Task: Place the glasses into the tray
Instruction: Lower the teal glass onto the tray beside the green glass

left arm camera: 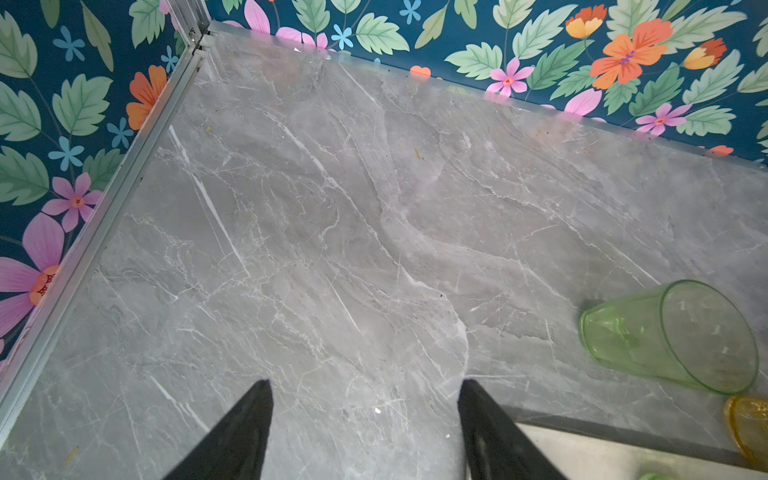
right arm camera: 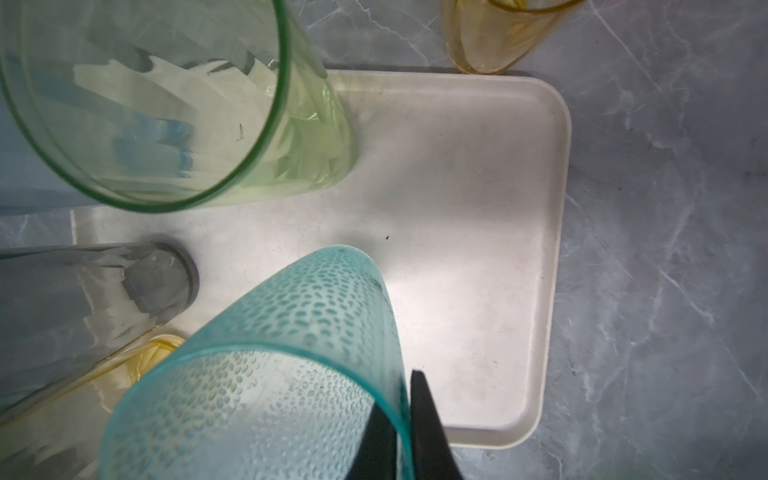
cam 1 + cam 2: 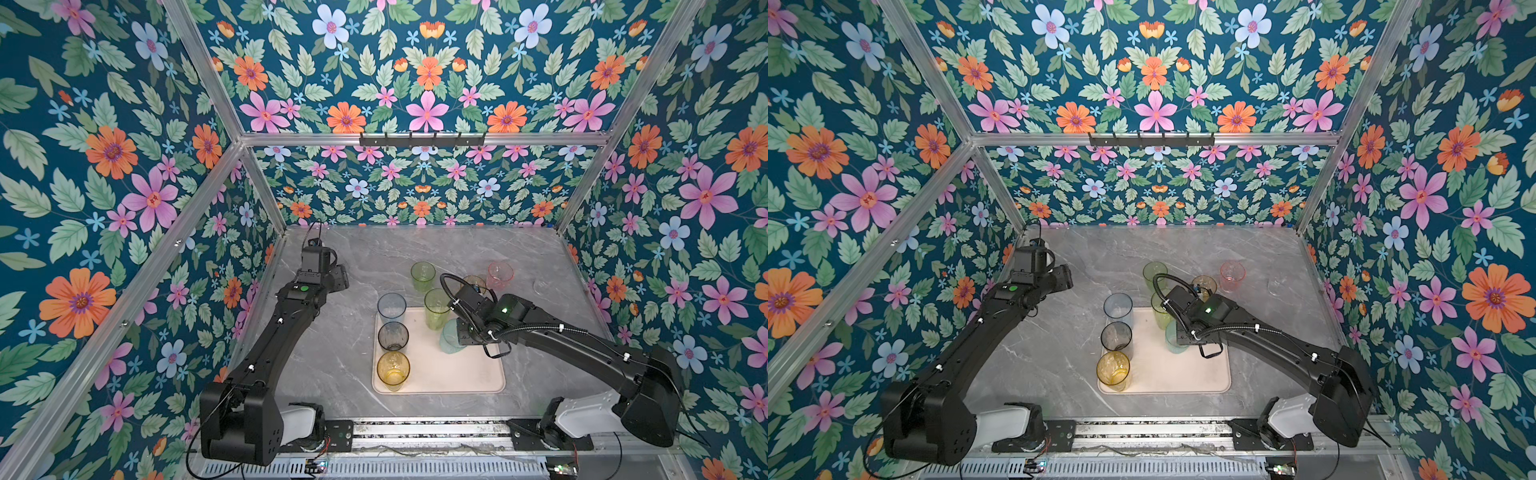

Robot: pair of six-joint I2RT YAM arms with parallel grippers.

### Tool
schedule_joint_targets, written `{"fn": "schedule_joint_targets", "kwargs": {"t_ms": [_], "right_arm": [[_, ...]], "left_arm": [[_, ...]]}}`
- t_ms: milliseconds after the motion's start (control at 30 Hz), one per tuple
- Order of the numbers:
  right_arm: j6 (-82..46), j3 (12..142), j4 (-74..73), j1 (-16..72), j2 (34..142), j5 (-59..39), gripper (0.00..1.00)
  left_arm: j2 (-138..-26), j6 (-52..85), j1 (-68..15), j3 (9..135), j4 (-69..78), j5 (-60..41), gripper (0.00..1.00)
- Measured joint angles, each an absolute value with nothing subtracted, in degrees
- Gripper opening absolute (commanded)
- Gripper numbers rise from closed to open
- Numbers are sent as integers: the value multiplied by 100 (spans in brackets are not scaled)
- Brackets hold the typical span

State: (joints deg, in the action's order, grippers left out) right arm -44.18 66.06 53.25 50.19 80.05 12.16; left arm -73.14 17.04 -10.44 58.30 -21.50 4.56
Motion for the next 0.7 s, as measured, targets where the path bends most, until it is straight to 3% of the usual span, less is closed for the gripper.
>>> {"fn": "schedule_joint_targets", "kwargs": {"t_ms": [700], "right_arm": [[-4595, 6875, 5203, 5245, 8799, 1107, 0]], "left_arm": [[-7314, 1706, -1044, 5830, -2150, 443, 74]]}}
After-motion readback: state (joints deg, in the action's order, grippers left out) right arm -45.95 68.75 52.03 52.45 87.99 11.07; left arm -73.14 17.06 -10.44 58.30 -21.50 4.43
